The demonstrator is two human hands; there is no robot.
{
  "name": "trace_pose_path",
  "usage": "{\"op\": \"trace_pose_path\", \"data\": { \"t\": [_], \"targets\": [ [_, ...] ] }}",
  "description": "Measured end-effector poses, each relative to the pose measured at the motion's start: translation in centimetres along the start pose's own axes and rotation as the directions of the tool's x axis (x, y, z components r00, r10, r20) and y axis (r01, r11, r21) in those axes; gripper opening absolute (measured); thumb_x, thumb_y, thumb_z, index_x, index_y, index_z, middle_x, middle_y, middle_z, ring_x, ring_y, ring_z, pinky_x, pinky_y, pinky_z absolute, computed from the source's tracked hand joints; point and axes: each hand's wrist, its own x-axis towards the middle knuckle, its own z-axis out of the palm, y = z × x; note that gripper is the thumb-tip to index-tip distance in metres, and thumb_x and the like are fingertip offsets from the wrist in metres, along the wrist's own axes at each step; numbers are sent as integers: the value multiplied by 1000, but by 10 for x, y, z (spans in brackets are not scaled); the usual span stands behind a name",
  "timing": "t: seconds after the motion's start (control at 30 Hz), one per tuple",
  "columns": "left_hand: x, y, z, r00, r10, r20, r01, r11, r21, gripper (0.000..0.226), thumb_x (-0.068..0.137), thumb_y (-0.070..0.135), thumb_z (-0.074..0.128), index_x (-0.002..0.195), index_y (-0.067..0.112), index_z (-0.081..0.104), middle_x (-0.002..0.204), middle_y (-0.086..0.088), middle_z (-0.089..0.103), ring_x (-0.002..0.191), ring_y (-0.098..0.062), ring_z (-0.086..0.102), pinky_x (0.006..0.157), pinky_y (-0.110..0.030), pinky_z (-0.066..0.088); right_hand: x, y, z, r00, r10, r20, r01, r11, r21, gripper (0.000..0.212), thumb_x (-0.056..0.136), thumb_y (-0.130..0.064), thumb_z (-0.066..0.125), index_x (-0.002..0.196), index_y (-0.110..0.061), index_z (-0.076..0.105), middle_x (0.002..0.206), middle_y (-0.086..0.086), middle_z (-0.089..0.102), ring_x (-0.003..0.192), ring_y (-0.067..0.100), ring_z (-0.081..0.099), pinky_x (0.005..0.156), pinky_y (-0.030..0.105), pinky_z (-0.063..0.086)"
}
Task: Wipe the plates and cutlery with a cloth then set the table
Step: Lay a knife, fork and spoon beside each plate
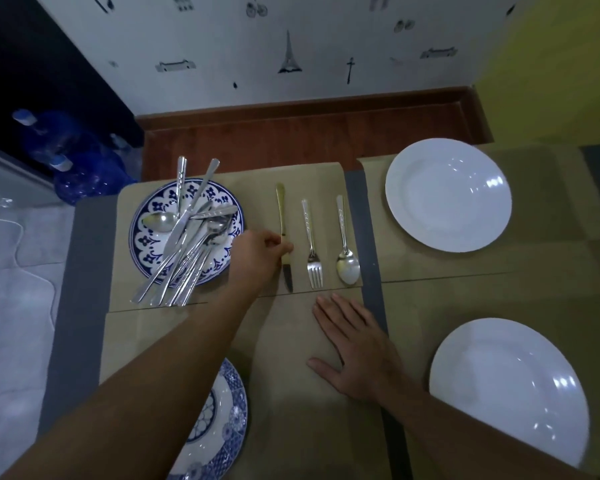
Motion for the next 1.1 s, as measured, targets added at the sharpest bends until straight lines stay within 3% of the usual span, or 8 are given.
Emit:
{"op": "trace_pose_path", "data": {
  "t": [0.13,0.23,0.3,0.37,0.43,0.57,1.1],
  "targets": [
    [2,8,-2,997,62,46,-72,965,251,31,88,41,73,81,11,66,73,-3,67,69,-20,65,61,-33,53,0,0,0,1000,1,-22,0,1000,13,90,96,-73,42,164,-18,22,172,-3,16,160,16,9,126,42,14],
    [7,14,-9,986,118,115,-151,927,343,36,86,40,73,100,9,62,100,-8,63,84,-28,63,70,-41,54,0,0,0,1000,3,-17,-3,1000,23,90,96,-74,40,164,-19,20,172,-3,15,160,16,9,125,44,16],
    [13,14,-12,954,165,252,-259,876,407,64,77,41,81,125,10,53,129,-8,52,102,-34,63,82,-47,55,0,0,0,1000,6,-15,-6,1000,28,90,97,-74,40,165,-20,20,172,-3,15,160,16,8,125,44,17],
    [18,11,-12,906,167,389,-352,807,475,108,66,44,89,150,10,30,159,-2,25,120,-37,58,93,-51,53,0,0,0,1000,7,-16,-7,1000,28,89,96,-74,40,164,-20,20,172,-4,15,160,16,8,125,44,17],
    [22,6,-11,878,132,460,-399,735,549,131,62,48,90,158,12,9,166,6,4,125,-36,56,96,-52,53,0,-1,-1,1000,6,-20,-6,999,32,89,96,-74,41,164,-20,21,172,-4,16,160,16,9,125,44,18],
    [23,7,-11,874,136,467,-419,696,583,130,62,47,90,158,12,10,165,5,10,124,-36,56,98,-51,52,0,-1,-1,1000,7,-28,-6,1000,29,88,96,-74,41,164,-20,23,172,-4,17,159,16,11,124,44,18],
    [17,8,-14,882,113,457,-395,706,588,127,63,44,91,157,10,13,163,0,20,128,-33,54,102,-51,50,0,-1,0,1000,14,-27,-13,999,37,88,96,-74,42,164,-20,23,172,-4,18,159,16,10,124,44,20]
  ]
}}
